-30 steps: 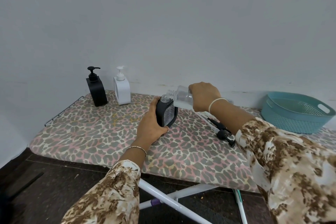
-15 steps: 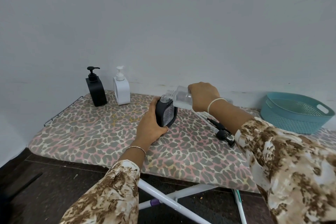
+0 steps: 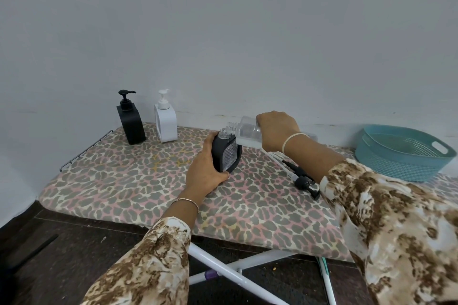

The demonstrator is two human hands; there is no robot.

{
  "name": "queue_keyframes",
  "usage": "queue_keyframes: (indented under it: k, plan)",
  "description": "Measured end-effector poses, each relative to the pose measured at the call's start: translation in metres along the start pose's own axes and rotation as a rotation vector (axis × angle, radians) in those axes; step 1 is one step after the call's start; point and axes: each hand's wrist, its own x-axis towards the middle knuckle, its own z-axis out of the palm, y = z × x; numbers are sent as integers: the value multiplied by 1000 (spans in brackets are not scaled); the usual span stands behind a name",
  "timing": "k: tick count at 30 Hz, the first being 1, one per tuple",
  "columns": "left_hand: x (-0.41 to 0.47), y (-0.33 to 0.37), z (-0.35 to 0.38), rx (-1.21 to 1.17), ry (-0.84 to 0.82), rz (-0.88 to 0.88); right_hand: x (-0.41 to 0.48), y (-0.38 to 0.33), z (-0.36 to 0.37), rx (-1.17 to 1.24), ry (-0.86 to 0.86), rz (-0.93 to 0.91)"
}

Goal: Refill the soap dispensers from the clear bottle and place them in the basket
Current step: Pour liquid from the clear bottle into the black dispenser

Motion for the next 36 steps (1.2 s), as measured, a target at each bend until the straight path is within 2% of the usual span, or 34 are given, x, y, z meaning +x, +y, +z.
queue_keyframes:
  k: [36]
  plan:
    - [0,-2,3,11,31,-2,0,-2,-3,-34,0,-11]
